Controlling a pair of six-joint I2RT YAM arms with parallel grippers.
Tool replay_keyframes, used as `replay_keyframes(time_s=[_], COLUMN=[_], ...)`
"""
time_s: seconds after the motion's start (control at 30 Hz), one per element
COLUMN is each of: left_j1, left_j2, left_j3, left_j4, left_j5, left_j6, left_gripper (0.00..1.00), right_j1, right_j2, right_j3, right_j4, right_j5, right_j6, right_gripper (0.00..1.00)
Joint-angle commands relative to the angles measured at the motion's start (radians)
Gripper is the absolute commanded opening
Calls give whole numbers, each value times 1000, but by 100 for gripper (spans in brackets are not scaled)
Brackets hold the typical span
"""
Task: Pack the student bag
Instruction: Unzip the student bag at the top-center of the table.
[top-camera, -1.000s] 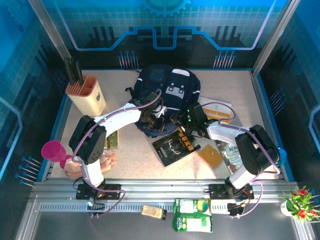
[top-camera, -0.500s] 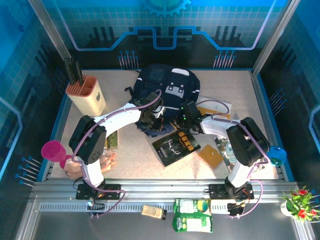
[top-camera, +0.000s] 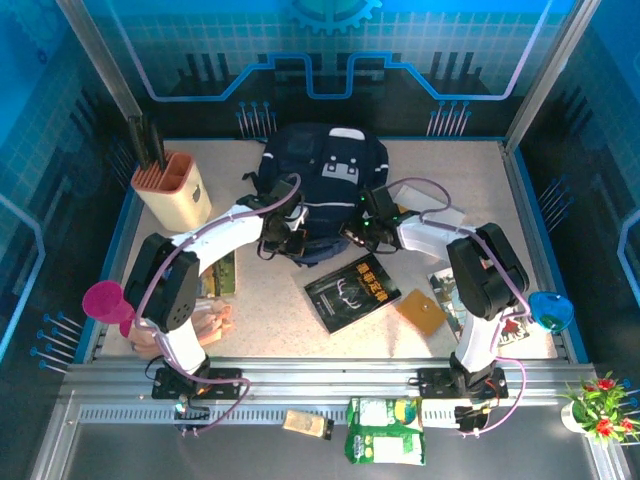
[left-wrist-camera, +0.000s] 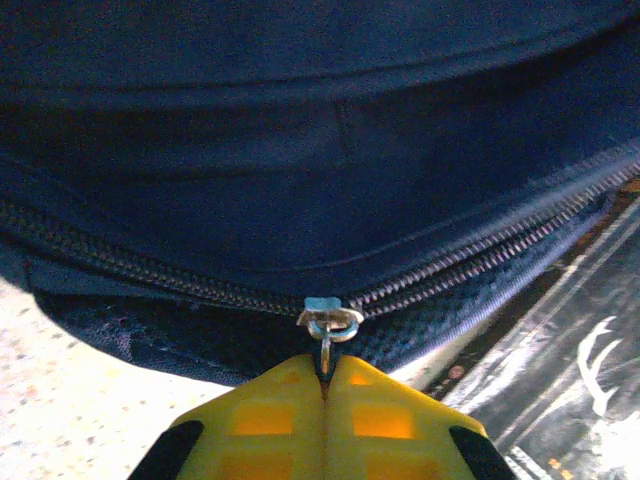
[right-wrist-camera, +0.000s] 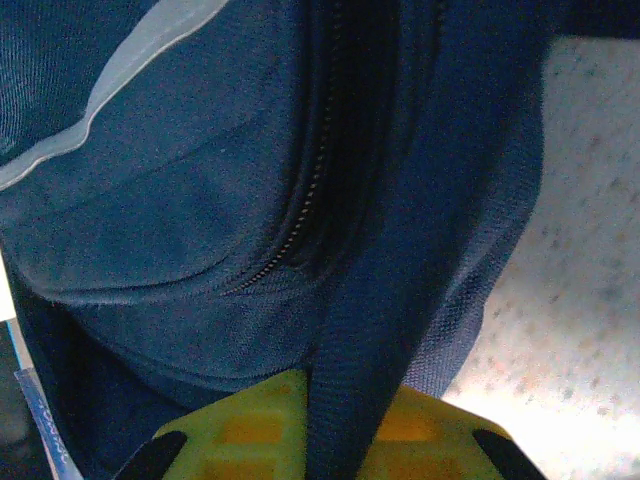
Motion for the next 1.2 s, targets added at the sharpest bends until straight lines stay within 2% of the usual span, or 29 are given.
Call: replay_keyframes(time_s=[0.0, 0.23, 0.33, 0.5, 0.57, 0.67, 0.87, 1.17], left_j1=[-59, -126, -135, -138, -139, -139, -142, -145], left_j2=[18, 75, 105, 157, 166, 171, 174, 168], left_j3=[27, 125, 167, 219, 229, 236, 236, 234], left_j4=[-51, -16, -2, -2, 2, 4, -2, -6], left_j5=[97, 212, 239, 236, 244, 252, 257, 264], left_j6=[-8, -39, -55, -68, -70, -69, -65, -67], left_gripper=[0, 0, 0, 0, 0, 0, 0, 0], right_j1=[-86, -152, -171, -177, -170, -150, -89, -20], right_j2=[11, -44, -63, -184, -240, -292, -260, -111], right_j3=[60, 51, 46, -28, -85, -156, -190, -111], right_j4=[38, 14, -16, -108, -120, -107, -55, -46], right_j5=[14, 8, -11, 13, 25, 17, -3, -4], right_j6=[-76, -131, -136, -79, -33, 47, 161, 204], right_gripper=[12, 12, 17, 51, 60, 67, 72, 74])
